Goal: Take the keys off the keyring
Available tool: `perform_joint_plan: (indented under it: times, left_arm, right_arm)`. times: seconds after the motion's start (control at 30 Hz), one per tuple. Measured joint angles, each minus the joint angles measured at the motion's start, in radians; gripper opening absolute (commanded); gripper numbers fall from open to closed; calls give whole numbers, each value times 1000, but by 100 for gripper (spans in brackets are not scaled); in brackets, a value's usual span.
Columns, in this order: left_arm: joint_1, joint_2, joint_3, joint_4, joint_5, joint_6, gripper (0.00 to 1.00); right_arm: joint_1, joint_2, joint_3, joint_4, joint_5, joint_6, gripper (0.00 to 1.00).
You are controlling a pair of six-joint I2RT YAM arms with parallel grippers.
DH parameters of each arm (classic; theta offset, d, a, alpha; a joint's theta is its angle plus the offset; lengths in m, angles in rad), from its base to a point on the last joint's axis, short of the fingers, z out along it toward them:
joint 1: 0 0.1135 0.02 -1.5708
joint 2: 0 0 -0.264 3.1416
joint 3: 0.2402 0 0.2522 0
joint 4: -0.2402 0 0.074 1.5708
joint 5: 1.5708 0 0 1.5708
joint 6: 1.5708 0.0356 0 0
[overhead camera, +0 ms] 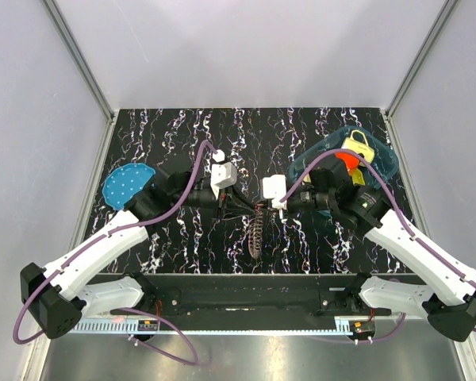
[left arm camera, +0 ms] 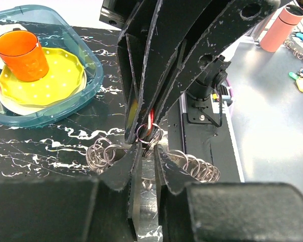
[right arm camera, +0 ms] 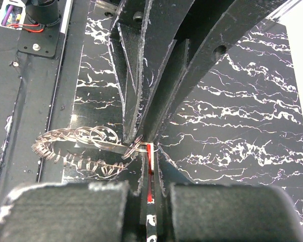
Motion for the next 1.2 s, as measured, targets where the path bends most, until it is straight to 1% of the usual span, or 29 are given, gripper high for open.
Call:
perform_joint_plan:
  times: [0.1, 0.2, 0.23, 0.33, 0.53, 0.87, 1.0, 1.2]
  left_arm:
    - [1, 1, 2, -2, 3, -2, 17]
    - [2, 1, 2, 3, 13, -10, 24]
    - [2, 1, 2, 4, 19, -13, 29]
    - [3, 1, 2, 2, 40, -20, 35]
    - [3, 13, 17, -9, 69, -24, 39]
    - [0, 26, 31, -30, 59, -23, 38]
    - [-2, 27, 35, -38, 41, -10, 34]
    - [-2, 27, 36, -60, -4, 16, 23]
  right_arm:
    - [0, -1, 0, 0, -2, 0, 0]
    - [0, -5, -2, 0, -3, -3, 0]
    - [0, -6, -2, 0, -4, -6, 0]
    - [0, -11, -7, 3, -7, -17, 0]
    - [0, -33, -27, 16, -15, -58, 0]
    - [0, -45, -47, 30, -19, -86, 0]
    - [0, -45, -47, 31, -11, -82, 0]
    - [0, -25, -45, 37, 1, -58, 0]
